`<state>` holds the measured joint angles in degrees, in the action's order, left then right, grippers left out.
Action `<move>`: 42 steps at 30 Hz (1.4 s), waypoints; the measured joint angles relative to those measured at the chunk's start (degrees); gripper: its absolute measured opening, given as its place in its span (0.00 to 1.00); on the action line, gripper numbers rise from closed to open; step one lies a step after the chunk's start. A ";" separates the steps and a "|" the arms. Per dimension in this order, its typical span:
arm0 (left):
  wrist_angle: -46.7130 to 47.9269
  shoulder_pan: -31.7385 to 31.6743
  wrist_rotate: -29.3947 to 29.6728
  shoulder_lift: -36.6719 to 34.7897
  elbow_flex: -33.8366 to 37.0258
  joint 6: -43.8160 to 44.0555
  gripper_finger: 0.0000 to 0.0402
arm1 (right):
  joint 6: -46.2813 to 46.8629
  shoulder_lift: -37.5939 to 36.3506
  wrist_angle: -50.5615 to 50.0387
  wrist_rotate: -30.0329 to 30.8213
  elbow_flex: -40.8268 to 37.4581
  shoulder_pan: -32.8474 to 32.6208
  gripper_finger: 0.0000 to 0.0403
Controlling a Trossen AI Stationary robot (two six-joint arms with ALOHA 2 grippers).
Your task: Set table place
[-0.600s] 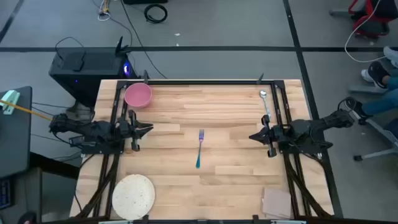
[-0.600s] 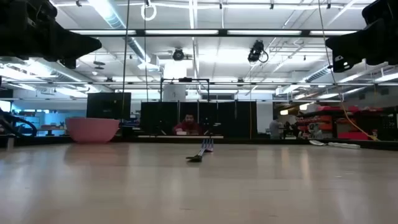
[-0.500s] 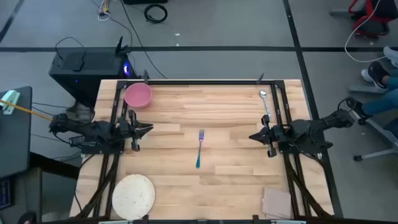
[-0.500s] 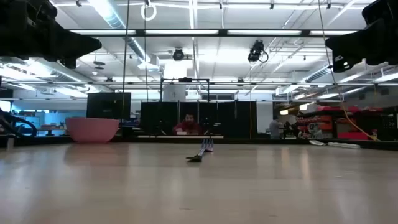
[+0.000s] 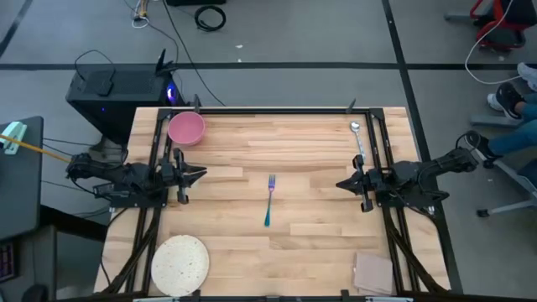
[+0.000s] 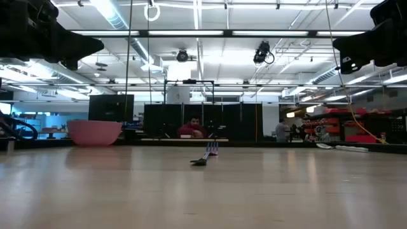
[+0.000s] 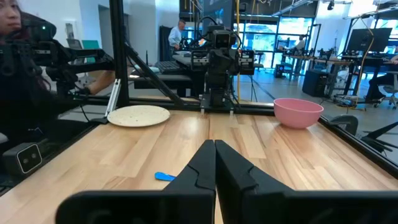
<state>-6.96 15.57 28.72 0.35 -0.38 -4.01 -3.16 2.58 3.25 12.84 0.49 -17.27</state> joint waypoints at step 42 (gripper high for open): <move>0.00 -0.01 0.00 0.01 0.00 0.00 0.13 | 0.00 0.01 0.00 0.02 0.00 -0.01 0.01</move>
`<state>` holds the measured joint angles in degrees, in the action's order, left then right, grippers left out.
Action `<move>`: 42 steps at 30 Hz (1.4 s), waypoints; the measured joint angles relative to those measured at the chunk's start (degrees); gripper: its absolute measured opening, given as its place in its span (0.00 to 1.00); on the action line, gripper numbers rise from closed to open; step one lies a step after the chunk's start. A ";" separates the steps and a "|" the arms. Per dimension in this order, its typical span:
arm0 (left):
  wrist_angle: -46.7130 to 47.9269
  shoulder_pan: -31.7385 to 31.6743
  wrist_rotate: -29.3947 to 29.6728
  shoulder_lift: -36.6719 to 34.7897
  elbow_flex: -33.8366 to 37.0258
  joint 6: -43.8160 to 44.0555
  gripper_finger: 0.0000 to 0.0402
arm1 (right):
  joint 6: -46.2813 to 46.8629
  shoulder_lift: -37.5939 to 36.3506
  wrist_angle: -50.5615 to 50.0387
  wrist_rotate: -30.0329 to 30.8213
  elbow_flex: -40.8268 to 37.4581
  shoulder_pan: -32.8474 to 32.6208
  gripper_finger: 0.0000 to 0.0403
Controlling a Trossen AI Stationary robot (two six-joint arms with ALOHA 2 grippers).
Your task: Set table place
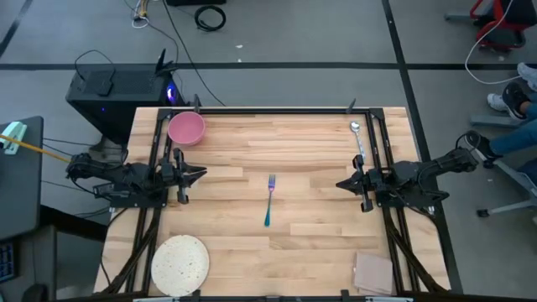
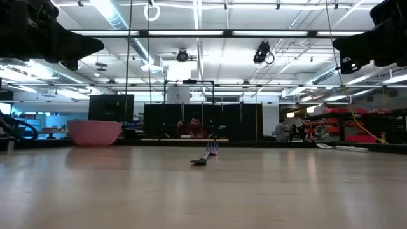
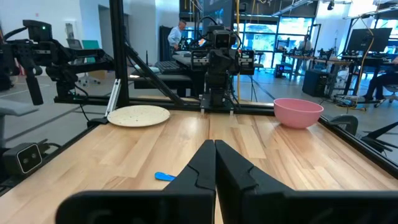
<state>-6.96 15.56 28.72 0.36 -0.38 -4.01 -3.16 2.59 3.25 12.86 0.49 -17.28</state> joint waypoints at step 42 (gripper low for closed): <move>11.00 -0.14 15.30 1.41 -11.06 12.78 0.01 | -0.01 -0.02 0.00 -0.01 0.00 0.01 0.01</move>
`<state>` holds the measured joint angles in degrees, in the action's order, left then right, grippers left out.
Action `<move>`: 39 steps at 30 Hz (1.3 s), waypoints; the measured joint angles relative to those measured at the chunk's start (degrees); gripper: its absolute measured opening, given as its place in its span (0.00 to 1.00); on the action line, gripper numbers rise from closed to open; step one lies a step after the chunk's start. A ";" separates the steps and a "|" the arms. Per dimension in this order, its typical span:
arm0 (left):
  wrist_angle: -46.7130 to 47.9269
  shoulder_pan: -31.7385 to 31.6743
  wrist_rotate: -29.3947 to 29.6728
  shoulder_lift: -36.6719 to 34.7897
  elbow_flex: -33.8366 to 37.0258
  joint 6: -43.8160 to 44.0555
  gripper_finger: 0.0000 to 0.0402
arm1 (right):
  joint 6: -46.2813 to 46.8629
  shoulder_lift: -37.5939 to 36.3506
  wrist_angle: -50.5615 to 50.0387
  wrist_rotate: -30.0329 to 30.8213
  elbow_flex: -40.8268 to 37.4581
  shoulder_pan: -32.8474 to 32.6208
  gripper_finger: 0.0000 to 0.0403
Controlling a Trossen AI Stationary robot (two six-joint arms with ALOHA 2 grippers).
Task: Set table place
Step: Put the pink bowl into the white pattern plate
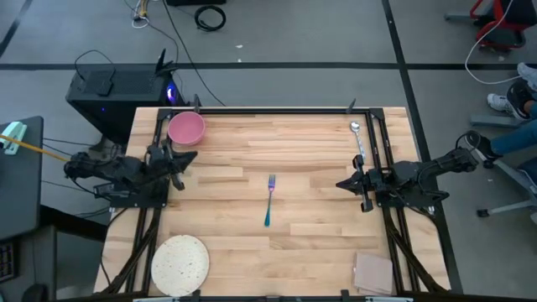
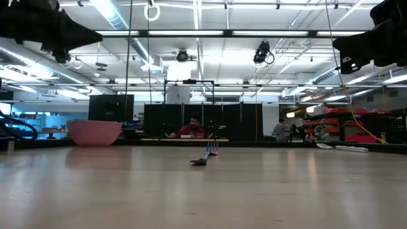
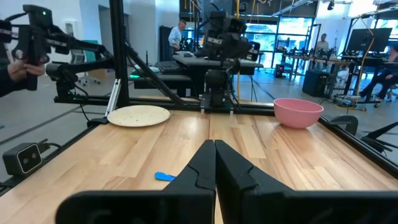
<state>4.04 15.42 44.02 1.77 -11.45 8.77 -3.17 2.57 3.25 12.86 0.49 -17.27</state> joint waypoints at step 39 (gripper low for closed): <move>48.13 -50.57 -24.66 55.31 -38.81 27.33 0.06 | -7.34 0.02 0.12 3.19 2.58 0.01 0.01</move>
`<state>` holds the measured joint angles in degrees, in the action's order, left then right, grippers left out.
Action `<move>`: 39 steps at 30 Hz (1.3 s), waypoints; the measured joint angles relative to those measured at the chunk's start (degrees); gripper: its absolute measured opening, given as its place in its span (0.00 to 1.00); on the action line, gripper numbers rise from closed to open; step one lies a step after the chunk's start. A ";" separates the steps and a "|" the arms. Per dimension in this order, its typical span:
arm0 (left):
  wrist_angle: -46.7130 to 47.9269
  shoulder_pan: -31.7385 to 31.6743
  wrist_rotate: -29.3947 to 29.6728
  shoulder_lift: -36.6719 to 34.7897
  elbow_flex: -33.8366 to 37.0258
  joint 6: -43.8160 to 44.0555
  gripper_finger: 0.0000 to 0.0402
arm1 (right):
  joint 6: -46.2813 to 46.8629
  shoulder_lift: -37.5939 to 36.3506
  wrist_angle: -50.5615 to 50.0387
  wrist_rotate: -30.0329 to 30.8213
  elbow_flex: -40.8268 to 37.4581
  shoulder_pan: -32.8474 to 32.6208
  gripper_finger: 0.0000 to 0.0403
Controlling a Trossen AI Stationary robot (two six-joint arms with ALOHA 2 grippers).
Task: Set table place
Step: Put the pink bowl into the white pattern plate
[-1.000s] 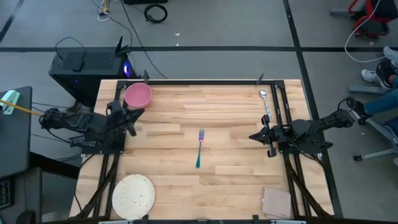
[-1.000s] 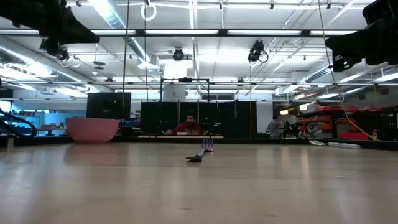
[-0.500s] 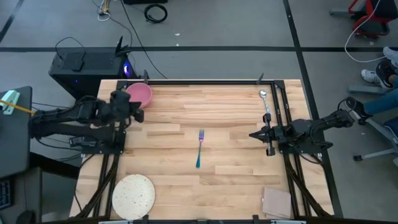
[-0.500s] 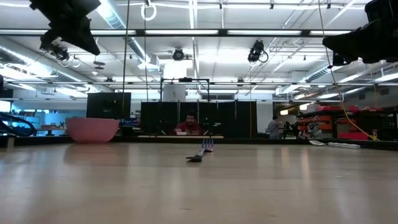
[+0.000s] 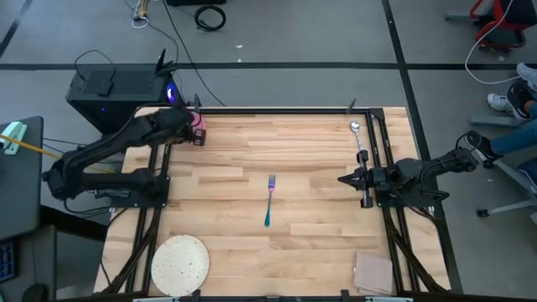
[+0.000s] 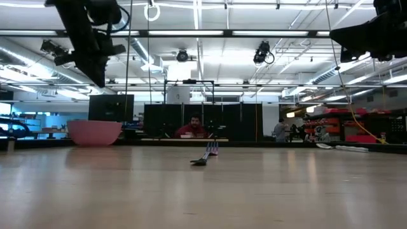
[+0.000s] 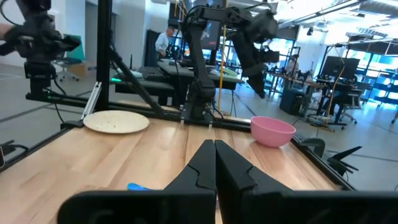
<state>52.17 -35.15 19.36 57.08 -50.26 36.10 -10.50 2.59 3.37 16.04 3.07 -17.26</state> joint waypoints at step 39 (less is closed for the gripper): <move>-10.71 -5.18 -3.56 25.07 -0.02 -2.94 0.39 | 3.45 0.00 -2.55 0.01 0.00 -0.01 0.01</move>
<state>41.45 -40.34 15.80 82.15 -50.28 33.16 -7.05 2.59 0.82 16.05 3.07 -17.27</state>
